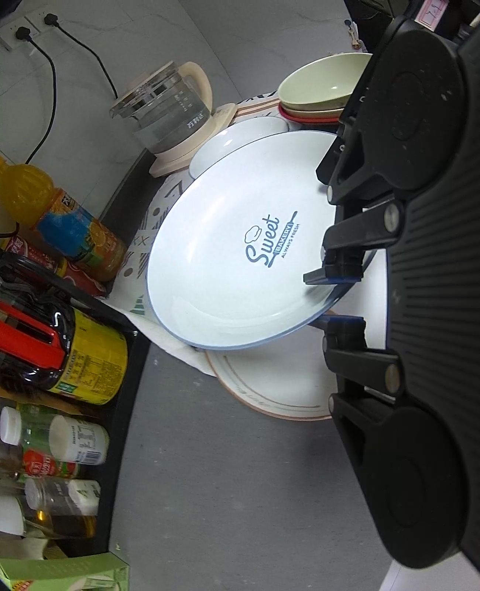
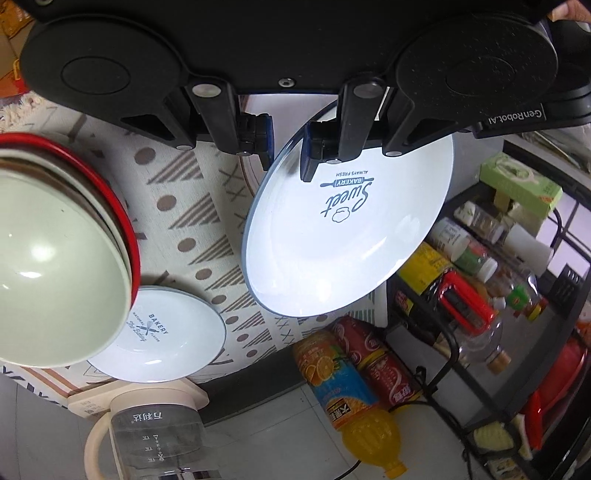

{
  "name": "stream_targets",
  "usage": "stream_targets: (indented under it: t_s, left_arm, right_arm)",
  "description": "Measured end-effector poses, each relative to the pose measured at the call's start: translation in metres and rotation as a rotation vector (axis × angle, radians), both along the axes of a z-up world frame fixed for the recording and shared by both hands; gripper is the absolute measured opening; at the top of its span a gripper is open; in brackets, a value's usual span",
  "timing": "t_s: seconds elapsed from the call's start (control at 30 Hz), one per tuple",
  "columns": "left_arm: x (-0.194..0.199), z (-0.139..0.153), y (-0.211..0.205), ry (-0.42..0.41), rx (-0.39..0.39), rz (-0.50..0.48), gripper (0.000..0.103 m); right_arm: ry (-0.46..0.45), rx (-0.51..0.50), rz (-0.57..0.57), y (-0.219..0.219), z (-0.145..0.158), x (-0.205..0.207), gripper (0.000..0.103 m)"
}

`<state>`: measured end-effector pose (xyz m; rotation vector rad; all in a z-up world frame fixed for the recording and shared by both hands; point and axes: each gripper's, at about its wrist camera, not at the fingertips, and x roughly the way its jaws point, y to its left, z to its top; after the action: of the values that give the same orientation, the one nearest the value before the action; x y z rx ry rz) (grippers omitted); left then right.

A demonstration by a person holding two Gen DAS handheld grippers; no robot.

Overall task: Organize plates and bowls
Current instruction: 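Lift the 'Sweet' plate with both grippers and carry it over the flower plate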

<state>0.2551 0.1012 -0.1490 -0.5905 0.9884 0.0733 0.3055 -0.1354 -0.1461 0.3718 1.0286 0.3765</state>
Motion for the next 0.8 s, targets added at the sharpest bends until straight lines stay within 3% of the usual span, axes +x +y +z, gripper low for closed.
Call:
stream_targets:
  t_s: [0.4, 0.8]
  left_arm:
    - [-0.030, -0.012, -0.012, 0.042, -0.035, 0.033, 0.015]
    - [-0.029, -0.022, -0.010, 0.076, -0.059, 0.035, 0.016]
  right_arm:
    - [-0.001, -0.058, 0.043, -0.005, -0.001, -0.026, 0.013]
    - [0.017, -0.094, 0.052, -0.002, -0.008, -0.031, 0.013]
